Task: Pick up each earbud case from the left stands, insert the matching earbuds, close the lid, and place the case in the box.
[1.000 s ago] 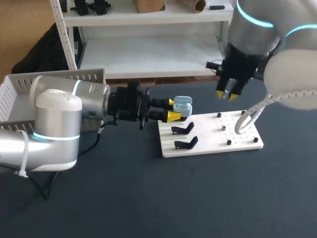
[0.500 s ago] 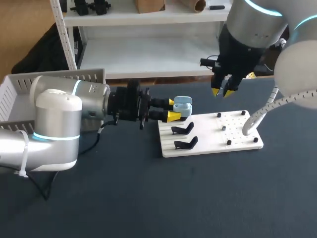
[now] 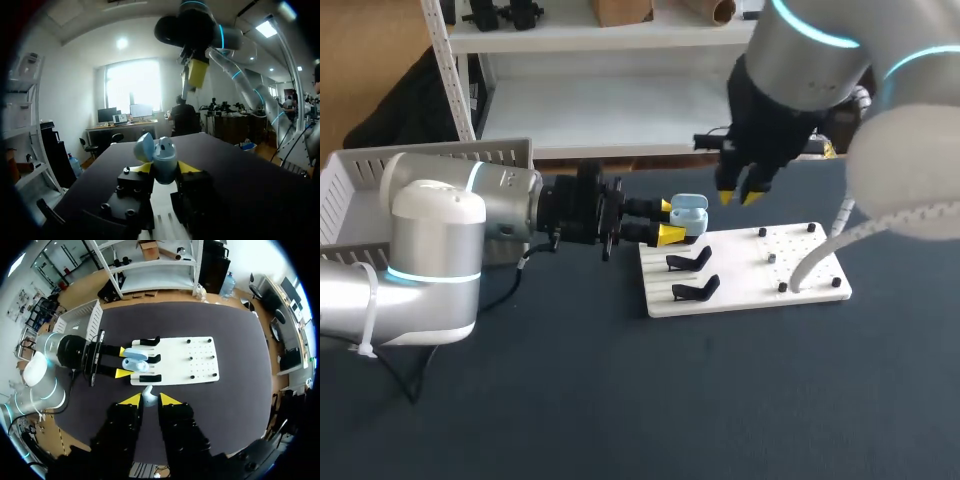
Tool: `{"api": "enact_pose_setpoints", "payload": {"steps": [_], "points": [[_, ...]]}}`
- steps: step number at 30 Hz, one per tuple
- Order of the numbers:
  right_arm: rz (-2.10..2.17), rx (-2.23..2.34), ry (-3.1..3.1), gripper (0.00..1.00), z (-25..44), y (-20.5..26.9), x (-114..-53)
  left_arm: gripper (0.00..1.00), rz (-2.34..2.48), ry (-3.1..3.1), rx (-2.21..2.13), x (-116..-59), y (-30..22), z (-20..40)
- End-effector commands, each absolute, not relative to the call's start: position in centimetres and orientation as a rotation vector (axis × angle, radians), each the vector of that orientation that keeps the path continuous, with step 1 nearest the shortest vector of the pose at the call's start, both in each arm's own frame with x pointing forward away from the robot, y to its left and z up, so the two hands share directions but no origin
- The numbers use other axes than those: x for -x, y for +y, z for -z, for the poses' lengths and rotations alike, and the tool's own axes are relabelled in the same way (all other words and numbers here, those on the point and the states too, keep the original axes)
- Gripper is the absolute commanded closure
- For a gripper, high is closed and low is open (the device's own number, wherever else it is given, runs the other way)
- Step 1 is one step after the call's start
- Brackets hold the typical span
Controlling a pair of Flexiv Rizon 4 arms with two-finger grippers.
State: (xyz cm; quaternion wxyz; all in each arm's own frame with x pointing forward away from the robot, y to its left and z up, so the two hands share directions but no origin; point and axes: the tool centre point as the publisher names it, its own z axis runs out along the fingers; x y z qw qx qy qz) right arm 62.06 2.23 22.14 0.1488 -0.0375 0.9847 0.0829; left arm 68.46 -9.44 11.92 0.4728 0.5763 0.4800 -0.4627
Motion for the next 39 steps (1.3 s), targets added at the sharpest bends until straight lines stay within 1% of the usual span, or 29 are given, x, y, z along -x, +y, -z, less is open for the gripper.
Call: {"api": "enact_pose_setpoints", "payload": {"steps": [1, 8, 39], "points": [[-0.220, 0.127, 2.848, 1.00, -21.8, 4.5, -62.9, 1.00, 1.129, 1.174, -1.407, -68.4, -9.4, -11.9], [-0.207, 0.142, 2.869, 1.00, -21.4, 6.3, -63.5, 1.00, 1.129, 1.174, -1.407, -68.4, -9.4, -11.9], [-0.104, 0.094, 2.966, 1.00, -18.7, 8.1, -65.2, 1.00, 1.129, 1.174, -1.407, -68.4, -9.4, -11.9]]}}
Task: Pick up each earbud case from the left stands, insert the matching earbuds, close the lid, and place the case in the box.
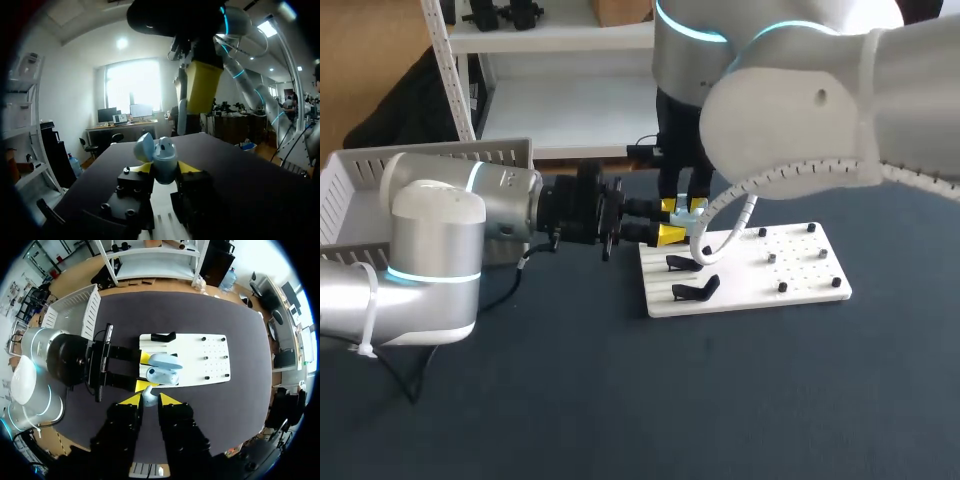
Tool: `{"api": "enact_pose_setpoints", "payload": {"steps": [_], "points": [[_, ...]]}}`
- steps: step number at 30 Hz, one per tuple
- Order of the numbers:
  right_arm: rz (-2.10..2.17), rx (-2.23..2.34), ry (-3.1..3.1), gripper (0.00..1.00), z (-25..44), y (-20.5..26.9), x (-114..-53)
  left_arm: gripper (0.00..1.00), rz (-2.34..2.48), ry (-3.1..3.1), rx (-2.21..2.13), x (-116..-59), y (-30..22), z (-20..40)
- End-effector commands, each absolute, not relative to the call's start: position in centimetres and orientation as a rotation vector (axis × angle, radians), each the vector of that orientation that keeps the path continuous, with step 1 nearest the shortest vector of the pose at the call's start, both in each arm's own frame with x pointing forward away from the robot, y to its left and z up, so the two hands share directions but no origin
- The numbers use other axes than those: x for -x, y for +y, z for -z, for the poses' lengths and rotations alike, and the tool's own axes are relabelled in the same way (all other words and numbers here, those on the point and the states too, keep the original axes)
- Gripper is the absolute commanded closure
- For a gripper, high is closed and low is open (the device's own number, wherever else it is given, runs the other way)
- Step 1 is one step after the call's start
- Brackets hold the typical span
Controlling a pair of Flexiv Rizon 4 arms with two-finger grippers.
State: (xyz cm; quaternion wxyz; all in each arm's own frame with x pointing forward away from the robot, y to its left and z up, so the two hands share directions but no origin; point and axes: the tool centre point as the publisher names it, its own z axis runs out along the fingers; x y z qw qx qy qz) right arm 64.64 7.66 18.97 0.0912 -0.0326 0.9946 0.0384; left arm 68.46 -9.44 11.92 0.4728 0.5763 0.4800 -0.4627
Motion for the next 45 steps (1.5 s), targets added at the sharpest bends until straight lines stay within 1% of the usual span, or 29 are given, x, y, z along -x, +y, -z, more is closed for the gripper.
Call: {"api": "enact_pose_setpoints", "payload": {"steps": [1, 45], "points": [[-0.103, 0.093, 2.967, 1.00, -18.6, 8.1, -65.3, 1.00, 1.129, 1.174, -1.407, -68.4, -9.4, -11.9], [-0.115, 0.052, 3.018, 1.00, -16.4, 7.8, -67.4, 1.00, 1.129, 1.174, -1.407, -68.4, -9.4, -11.9]]}}
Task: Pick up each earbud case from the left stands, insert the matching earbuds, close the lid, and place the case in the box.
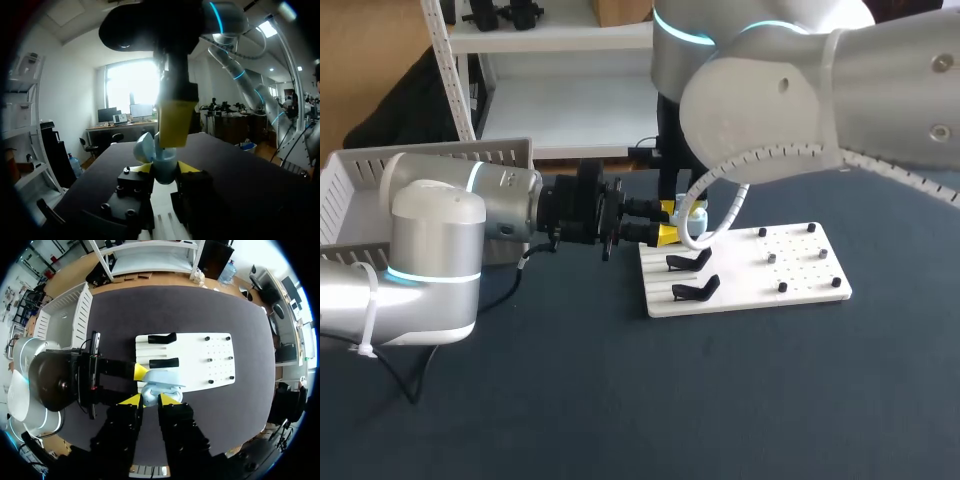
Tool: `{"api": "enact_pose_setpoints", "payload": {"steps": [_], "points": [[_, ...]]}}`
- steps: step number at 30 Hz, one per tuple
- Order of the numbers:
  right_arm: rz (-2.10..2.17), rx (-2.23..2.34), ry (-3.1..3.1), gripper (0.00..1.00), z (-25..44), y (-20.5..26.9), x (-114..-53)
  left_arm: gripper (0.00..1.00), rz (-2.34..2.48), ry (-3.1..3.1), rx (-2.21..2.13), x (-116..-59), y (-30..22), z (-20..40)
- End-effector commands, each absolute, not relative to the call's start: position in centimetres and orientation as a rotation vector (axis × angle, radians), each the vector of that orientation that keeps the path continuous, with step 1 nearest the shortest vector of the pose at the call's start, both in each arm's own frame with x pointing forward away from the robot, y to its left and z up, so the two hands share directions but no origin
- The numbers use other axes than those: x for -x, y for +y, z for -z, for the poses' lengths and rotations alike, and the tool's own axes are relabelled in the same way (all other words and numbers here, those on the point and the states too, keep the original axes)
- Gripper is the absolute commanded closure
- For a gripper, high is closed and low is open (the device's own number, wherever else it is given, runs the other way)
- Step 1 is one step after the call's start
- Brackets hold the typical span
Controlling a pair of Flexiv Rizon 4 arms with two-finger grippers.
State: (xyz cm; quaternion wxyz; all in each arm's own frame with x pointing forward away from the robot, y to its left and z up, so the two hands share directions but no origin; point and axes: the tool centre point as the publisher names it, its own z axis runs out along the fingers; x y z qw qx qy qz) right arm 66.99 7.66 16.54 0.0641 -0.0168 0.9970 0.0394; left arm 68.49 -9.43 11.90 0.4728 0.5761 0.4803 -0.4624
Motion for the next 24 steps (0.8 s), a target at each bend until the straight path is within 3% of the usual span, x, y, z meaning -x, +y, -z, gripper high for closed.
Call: {"api": "enact_pose_setpoints", "payload": {"steps": [1, 4, 5, 7, 8, 10, 16, 24], "points": [[-0.114, 0.053, 3.019, 1.00, -16.4, 7.8, -67.4, 1.00, 1.129, 1.174, -1.407, -68.4, -9.4, -11.9], [-0.112, 0.061, 3.021, 1.00, -16.4, 7.8, -67.4, 1.00, 1.129, 1.174, -1.407, -68.4, -9.4, -11.9], [-0.113, 0.066, 3.021, 0.91, -16.4, 7.8, -67.4, 1.00, 1.129, 1.174, -1.407, -68.4, -9.4, -11.9], [-0.114, 0.068, 3.021, 0.60, -16.5, 7.8, -67.3, 1.00, 1.129, 1.174, -1.407, -68.4, -9.4, -11.9], [-0.117, 0.072, 3.018, 0.33, -16.8, 7.7, -67.2, 1.00, 1.129, 1.174, -1.407, -68.4, -9.4, -11.9], [-0.131, 0.076, 3.009, 0.02, -17.5, 7.6, -66.8, 1.00, 1.129, 1.174, -1.407, -68.4, -9.4, -11.9], [-0.185, 0.024, 2.975, 0.00, -19.9, 6.5, -66.9, 1.00, 1.129, 1.174, -1.407, -68.4, -9.4, -11.9], [-0.211, -0.252, 2.969, 0.00, -18.8, 3.8, -72.2, 1.00, 1.129, 1.174, -1.407, -68.4, -9.4, -11.9]]}}
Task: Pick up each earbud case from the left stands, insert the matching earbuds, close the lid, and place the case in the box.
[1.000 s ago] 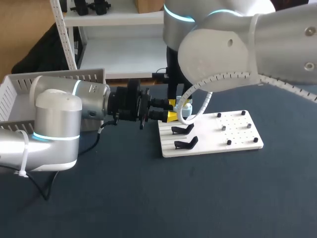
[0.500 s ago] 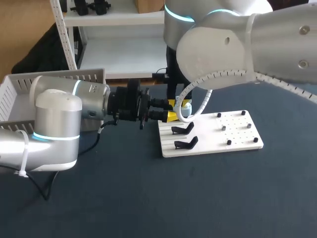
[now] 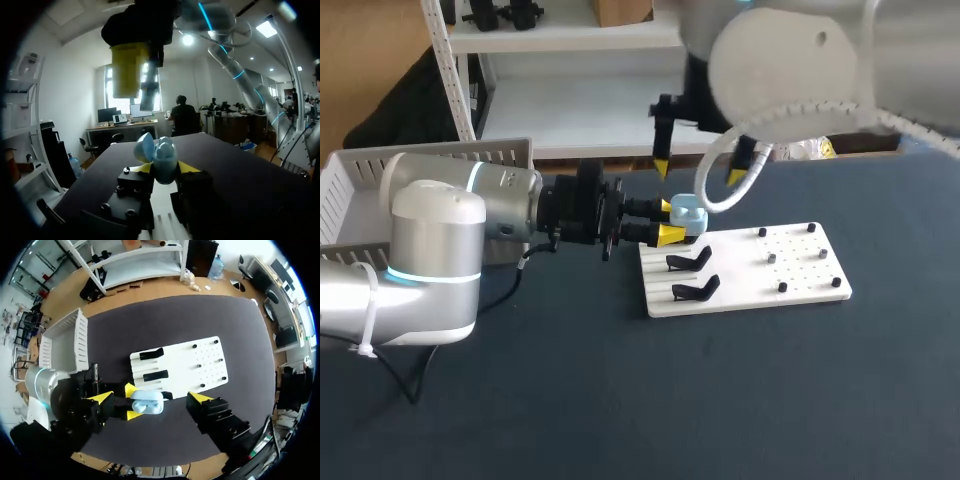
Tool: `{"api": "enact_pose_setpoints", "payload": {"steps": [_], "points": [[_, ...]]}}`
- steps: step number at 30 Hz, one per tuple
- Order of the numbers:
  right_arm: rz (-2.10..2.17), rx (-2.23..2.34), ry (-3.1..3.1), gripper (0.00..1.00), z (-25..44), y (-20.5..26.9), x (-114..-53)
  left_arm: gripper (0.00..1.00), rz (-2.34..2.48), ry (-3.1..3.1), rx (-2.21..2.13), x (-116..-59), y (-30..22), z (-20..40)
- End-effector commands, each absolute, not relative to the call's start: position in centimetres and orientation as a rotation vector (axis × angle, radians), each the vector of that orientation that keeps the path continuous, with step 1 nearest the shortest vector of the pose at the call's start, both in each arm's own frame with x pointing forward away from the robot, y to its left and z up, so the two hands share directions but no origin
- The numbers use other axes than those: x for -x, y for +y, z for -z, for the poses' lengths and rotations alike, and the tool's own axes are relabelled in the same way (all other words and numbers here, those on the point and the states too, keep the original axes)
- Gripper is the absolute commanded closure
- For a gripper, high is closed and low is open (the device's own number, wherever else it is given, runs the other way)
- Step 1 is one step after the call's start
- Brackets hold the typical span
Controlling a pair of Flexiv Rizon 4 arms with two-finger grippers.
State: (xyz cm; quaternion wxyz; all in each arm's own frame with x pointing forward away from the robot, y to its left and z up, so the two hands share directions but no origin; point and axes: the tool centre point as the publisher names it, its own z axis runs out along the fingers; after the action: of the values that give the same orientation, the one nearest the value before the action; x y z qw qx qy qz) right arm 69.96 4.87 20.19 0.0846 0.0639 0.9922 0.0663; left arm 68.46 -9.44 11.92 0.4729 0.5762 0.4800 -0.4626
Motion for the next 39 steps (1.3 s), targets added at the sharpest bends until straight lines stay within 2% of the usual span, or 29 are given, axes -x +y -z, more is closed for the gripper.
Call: {"api": "enact_pose_setpoints", "payload": {"steps": [1, 9, 39], "points": [[-0.206, -0.283, 2.969, 0.00, -18.5, 3.4, -72.8, 1.00, 1.129, 1.174, -1.407, -68.4, -9.4, -11.9], [-0.190, -0.411, 2.989, 0.00, -16.2, 1.7, -74.8, 1.00, 1.129, 1.174, -1.407, -68.4, -9.4, -11.9], [-0.110, -0.310, 3.115, 0.00, -15.7, 0.7, -68.9, 1.00, 1.129, 1.174, -1.407, -68.4, -9.4, -11.9]]}}
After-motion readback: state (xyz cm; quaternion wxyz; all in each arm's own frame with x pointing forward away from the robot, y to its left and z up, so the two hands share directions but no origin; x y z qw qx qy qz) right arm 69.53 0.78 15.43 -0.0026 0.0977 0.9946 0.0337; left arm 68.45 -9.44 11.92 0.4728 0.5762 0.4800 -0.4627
